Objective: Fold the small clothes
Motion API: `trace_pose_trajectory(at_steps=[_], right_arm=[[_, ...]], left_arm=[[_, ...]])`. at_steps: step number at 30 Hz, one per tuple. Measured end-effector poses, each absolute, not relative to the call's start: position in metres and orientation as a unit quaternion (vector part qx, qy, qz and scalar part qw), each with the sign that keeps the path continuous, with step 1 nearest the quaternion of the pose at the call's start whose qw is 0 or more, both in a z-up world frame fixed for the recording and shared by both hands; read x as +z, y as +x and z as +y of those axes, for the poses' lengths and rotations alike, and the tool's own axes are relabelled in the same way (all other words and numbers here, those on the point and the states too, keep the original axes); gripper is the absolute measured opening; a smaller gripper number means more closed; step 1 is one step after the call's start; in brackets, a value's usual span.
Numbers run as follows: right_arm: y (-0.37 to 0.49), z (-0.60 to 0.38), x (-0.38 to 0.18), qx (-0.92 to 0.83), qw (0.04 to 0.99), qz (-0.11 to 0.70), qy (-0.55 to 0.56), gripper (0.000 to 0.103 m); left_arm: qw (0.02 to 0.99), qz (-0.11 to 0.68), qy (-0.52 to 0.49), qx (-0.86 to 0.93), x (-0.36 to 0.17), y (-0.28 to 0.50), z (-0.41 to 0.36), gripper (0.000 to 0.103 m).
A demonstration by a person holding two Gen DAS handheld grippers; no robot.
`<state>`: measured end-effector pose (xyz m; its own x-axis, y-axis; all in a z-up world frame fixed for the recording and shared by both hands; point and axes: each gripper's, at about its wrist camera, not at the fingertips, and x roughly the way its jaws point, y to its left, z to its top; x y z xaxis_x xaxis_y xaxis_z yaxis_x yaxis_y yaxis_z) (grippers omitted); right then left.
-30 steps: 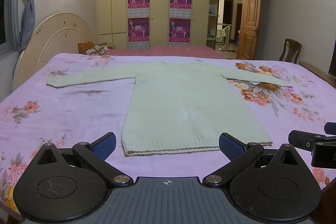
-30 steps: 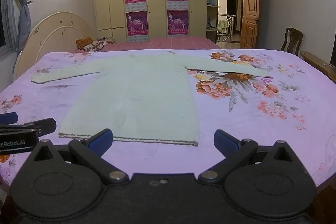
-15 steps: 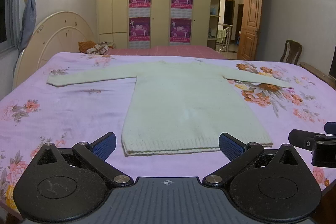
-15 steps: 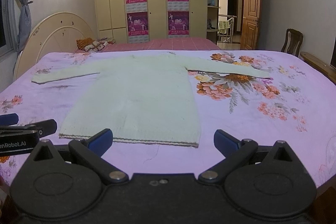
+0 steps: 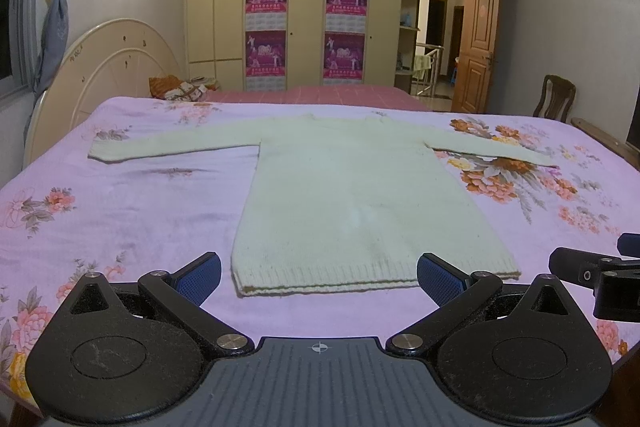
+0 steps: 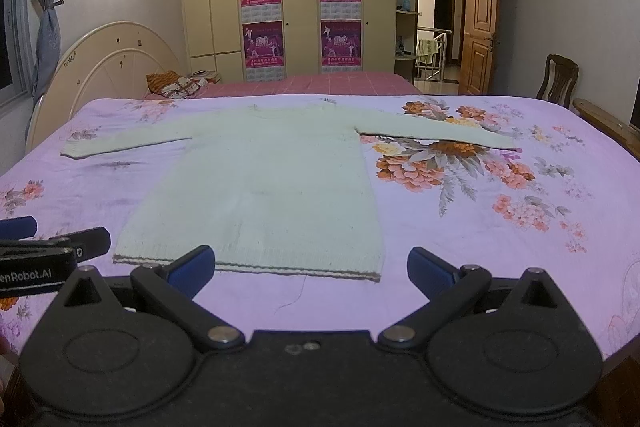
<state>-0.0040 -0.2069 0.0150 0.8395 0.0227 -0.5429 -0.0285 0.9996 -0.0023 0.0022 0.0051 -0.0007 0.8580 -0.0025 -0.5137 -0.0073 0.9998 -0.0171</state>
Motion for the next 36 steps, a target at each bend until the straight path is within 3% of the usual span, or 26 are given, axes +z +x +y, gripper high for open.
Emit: trace_pose_trajectory(at_steps=[36], right_arm=[[0.023,-0.206,0.009,0.017,0.956,0.293,-0.011,0.102]], left_arm=[[0.958,0.286,-0.013,0.002,-0.009,0.040,0.006,0.103]])
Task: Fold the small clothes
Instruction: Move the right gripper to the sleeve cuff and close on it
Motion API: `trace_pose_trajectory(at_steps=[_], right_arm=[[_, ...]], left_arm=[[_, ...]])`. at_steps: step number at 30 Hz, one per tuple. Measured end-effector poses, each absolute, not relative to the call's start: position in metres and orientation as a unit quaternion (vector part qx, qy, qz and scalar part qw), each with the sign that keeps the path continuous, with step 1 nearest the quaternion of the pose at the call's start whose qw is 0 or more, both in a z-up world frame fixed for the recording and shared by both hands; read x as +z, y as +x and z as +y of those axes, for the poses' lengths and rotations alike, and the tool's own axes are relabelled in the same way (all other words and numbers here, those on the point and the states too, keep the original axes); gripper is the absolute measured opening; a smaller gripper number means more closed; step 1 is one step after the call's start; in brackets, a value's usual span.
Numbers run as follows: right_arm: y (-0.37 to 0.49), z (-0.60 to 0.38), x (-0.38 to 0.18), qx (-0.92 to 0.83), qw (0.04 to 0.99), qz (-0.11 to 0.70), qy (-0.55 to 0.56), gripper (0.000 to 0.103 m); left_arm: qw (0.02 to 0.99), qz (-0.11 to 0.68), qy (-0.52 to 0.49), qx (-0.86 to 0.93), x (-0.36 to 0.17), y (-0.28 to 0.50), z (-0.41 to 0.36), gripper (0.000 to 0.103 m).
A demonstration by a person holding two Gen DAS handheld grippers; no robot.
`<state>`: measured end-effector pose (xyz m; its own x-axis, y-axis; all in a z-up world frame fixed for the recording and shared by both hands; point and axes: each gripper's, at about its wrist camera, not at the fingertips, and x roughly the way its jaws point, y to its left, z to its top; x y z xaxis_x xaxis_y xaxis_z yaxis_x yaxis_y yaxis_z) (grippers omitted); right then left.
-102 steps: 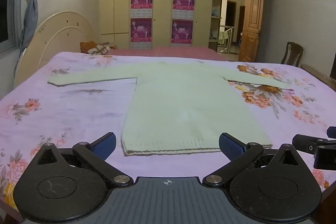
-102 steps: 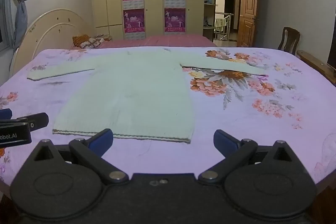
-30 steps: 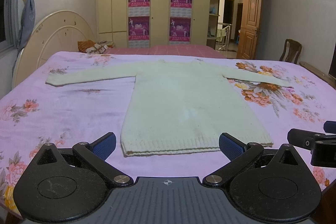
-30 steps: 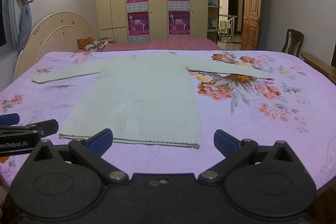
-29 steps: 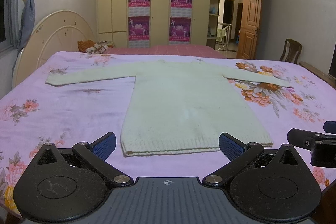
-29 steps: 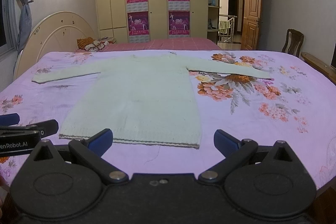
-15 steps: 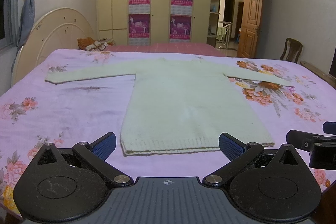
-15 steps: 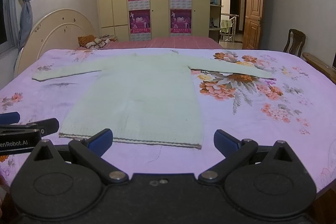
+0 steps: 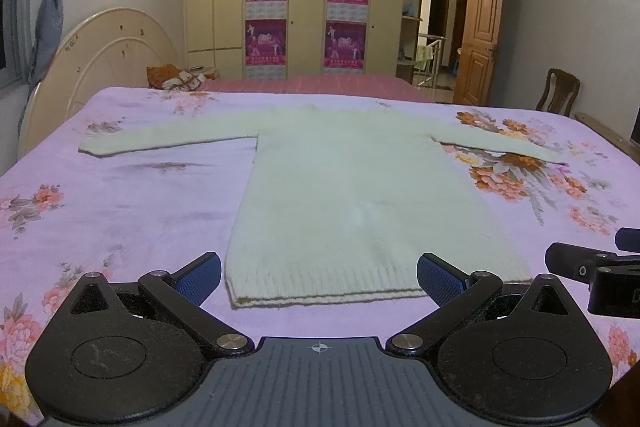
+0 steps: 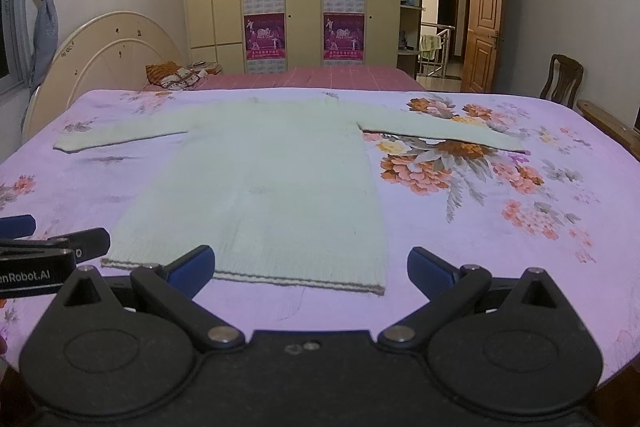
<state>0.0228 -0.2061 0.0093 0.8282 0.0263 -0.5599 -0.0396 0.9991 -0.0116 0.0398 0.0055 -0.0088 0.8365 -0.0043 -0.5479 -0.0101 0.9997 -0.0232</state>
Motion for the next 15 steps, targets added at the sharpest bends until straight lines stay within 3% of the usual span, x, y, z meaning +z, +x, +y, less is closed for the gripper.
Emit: trace_pose_trajectory(at_steps=[15], right_arm=[[0.097,-0.221,0.005,0.002,0.954,0.301,0.006,0.102]], left_arm=[[0.953,0.302,-0.031,0.006,-0.018,0.129,0.004,0.103]])
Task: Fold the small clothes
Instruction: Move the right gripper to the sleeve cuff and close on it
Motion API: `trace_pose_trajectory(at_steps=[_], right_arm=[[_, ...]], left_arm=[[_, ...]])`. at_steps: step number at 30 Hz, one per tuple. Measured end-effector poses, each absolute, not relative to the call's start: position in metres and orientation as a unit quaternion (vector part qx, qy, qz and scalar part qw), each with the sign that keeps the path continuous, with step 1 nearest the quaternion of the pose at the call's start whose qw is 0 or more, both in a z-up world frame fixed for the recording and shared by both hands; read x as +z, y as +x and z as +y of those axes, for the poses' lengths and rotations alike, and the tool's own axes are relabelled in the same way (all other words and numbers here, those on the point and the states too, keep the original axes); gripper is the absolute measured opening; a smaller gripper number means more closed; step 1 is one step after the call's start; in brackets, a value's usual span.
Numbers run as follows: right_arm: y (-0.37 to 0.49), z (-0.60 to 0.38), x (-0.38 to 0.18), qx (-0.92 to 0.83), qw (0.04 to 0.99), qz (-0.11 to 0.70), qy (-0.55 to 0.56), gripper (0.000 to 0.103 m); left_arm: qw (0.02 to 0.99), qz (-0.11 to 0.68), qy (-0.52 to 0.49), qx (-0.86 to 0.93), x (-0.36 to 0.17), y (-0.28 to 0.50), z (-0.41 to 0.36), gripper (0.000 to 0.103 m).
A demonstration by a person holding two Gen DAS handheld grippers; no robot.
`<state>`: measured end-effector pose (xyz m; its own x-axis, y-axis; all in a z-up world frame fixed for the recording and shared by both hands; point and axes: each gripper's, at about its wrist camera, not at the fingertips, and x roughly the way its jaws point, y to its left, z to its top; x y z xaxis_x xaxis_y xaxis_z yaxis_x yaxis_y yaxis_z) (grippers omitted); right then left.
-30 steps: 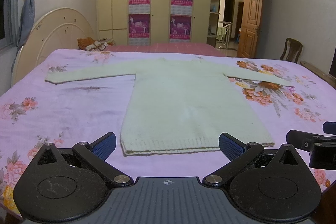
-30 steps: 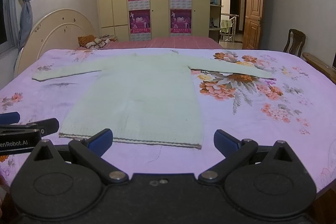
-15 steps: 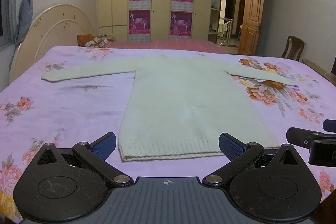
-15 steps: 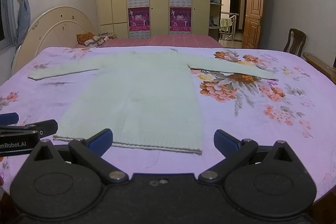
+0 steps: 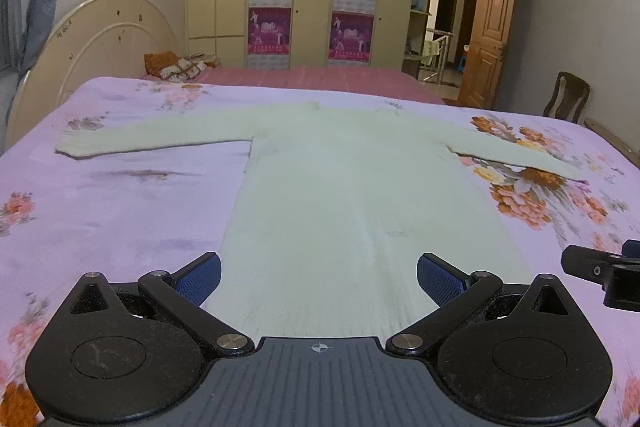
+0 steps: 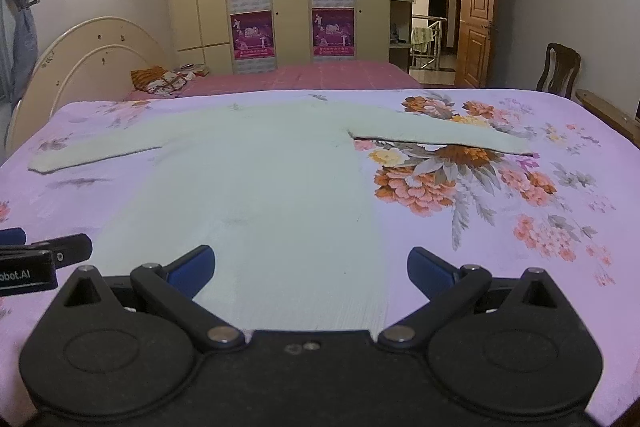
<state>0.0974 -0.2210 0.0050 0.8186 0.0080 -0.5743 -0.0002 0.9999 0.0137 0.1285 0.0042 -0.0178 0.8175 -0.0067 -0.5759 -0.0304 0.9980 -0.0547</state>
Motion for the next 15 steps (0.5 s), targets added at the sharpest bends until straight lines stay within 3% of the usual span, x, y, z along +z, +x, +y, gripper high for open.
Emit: trace_pose_trajectory(at_steps=[15], right_arm=[[0.185,-0.254,-0.008,-0.026,0.947,0.318,0.018,0.098]], left_arm=[[0.941,0.335,-0.037,-0.001,-0.039,0.236,-0.012,0.103]])
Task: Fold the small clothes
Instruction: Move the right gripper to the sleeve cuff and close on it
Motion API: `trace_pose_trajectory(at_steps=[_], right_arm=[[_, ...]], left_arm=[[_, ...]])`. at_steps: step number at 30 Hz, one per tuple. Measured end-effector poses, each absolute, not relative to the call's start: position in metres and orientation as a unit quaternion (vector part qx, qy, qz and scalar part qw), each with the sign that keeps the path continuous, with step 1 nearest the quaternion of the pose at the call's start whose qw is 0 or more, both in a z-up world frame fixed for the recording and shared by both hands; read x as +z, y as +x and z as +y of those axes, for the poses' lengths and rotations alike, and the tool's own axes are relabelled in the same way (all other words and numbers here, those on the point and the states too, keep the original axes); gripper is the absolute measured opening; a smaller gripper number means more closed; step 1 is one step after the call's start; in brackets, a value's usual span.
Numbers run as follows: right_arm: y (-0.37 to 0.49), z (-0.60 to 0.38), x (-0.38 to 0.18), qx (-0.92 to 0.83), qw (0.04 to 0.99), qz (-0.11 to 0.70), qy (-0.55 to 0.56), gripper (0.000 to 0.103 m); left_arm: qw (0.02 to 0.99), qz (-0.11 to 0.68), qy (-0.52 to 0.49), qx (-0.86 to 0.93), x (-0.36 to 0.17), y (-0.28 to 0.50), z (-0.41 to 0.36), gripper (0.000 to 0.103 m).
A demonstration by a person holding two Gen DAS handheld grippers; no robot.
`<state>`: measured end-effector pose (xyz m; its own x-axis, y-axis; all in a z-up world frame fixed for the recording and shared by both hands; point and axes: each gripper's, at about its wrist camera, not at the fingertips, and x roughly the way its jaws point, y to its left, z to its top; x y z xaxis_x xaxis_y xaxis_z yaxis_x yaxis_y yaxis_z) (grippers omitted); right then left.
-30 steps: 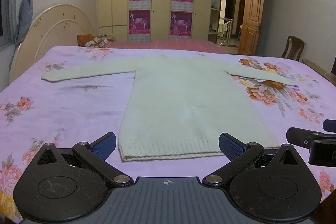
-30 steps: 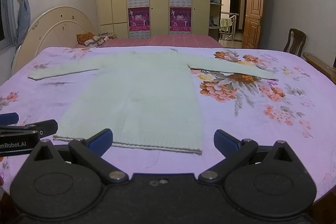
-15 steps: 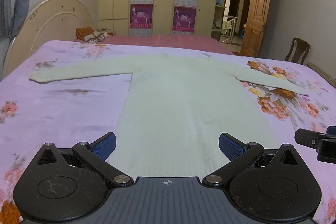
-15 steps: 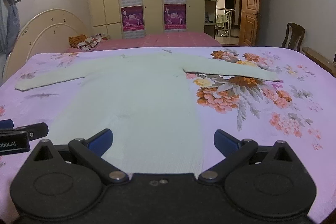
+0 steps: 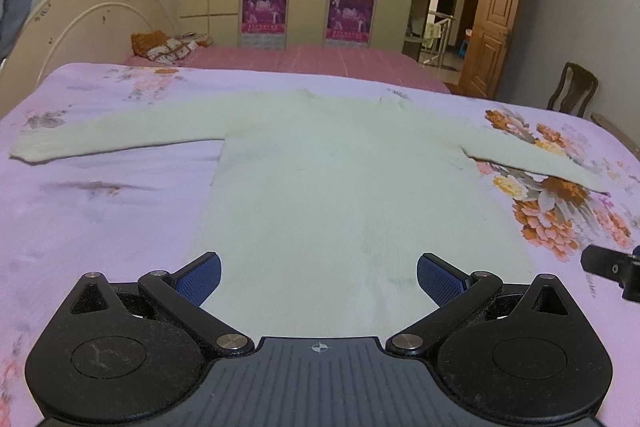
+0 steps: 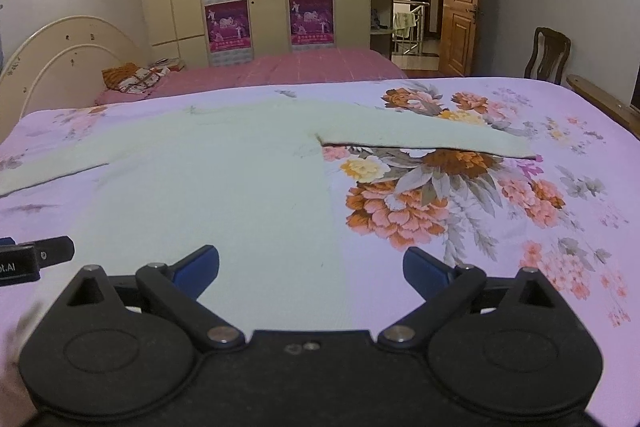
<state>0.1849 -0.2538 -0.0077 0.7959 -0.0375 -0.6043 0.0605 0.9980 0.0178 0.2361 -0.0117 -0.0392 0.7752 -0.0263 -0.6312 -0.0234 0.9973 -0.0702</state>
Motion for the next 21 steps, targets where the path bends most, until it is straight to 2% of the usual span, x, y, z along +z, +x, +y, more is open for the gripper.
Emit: trace_pose_trajectory(at_steps=[6,14,21], right_arm=[[0.221,-0.270,-0.012,-0.041,0.947,0.317,0.029,0.094],[0.273,-0.312,-0.016,-0.082,0.952,0.293,0.032,0.079],[0.321,-0.367,-0.020,-0.126,0.951,0.278,0.052,0.071]], left_arm=[[0.937,0.344,-0.053,-0.018,-0.048,0.278,-0.010,0.103],[0.933,0.359,-0.034,0.008,-0.070,0.350,-0.008,0.103],[0.932,0.360,-0.033,0.005,-0.086,0.406,-0.010,0.103]])
